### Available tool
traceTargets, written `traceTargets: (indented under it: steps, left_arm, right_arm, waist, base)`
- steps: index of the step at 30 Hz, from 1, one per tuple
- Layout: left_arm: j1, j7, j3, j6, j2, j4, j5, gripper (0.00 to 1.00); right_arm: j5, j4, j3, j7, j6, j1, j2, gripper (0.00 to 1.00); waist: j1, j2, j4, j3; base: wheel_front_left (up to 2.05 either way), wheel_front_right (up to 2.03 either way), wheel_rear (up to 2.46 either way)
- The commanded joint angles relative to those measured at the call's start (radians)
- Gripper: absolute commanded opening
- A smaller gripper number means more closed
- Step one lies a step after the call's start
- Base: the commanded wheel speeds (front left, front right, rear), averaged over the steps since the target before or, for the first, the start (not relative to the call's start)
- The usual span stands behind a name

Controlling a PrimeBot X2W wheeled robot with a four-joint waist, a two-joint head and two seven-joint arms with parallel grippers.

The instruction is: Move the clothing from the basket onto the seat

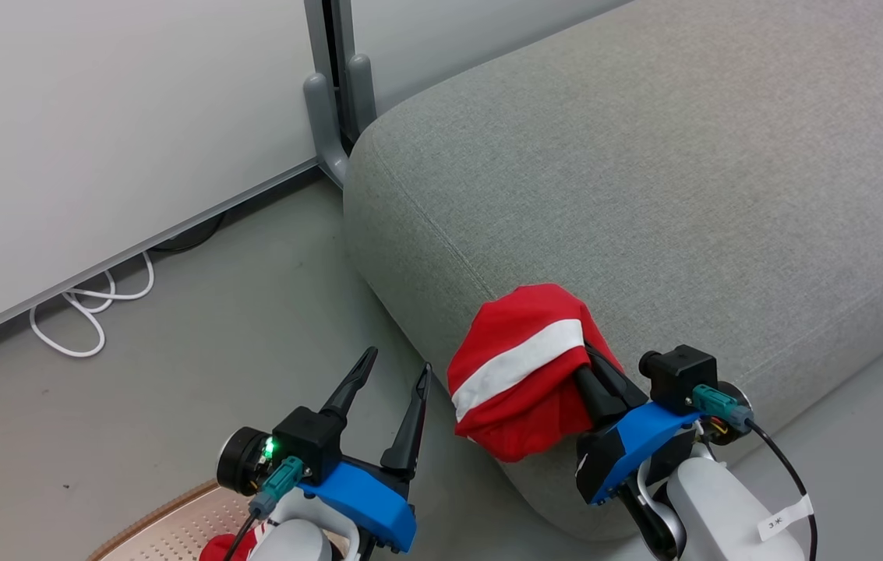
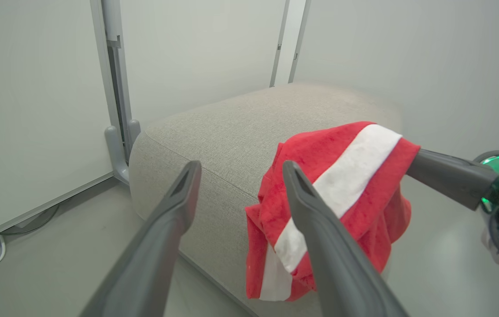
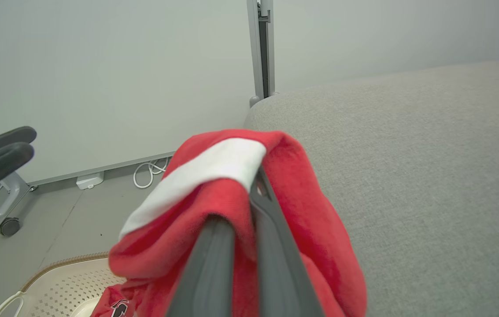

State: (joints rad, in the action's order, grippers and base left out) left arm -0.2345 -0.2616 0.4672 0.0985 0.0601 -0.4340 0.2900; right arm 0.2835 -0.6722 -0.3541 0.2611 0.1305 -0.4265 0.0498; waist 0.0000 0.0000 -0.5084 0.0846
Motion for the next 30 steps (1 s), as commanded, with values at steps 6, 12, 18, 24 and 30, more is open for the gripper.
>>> traceTargets:
  steps: [6, 12, 18, 24, 30]
  left_arm:
    - [-0.020, -0.005, -0.004, 0.006, 0.001, -0.005, -0.008, 1.00]
    - [-0.020, -0.005, -0.004, 0.009, 0.000, -0.007, -0.010, 1.00]
    - [-0.036, -0.005, 0.005, 0.014, 0.007, -0.001, -0.020, 1.00]
    - [-0.052, -0.005, 0.017, 0.019, 0.028, 0.031, -0.030, 1.00]
    - [-0.110, 0.011, 0.068, 0.028, 0.075, 0.089, -0.047, 1.00]
  right_arm:
    - [0.002, 0.002, 0.002, 0.006, 0.001, -0.006, 0.001, 0.00]
    - [0.005, 0.001, 0.006, 0.006, 0.001, -0.002, 0.001, 0.00]
    - [0.002, 0.010, 0.037, 0.006, 0.001, -0.025, 0.001, 0.00]
    - [-0.001, 0.032, 0.113, 0.006, 0.001, -0.107, 0.001, 0.00]
    - [-0.077, 0.061, 0.256, 0.006, 0.001, -0.228, 0.001, 0.00]
  waist:
    - [0.0000, 0.0000, -0.009, -0.002]
    - [0.0000, 0.0000, -0.010, -0.004]
    - [0.0000, 0.0000, 0.004, 0.022]
    - [0.0000, 0.0000, 0.018, 0.091]
    - [0.0000, 0.0000, 0.073, 0.211]
  base:
    - [0.00, 0.00, 0.00]
    - [0.00, 0.00, 0.00]
    - [0.00, 0.00, 0.00]
    - [0.00, 0.00, 0.00]
    - [0.00, 0.00, 0.00]
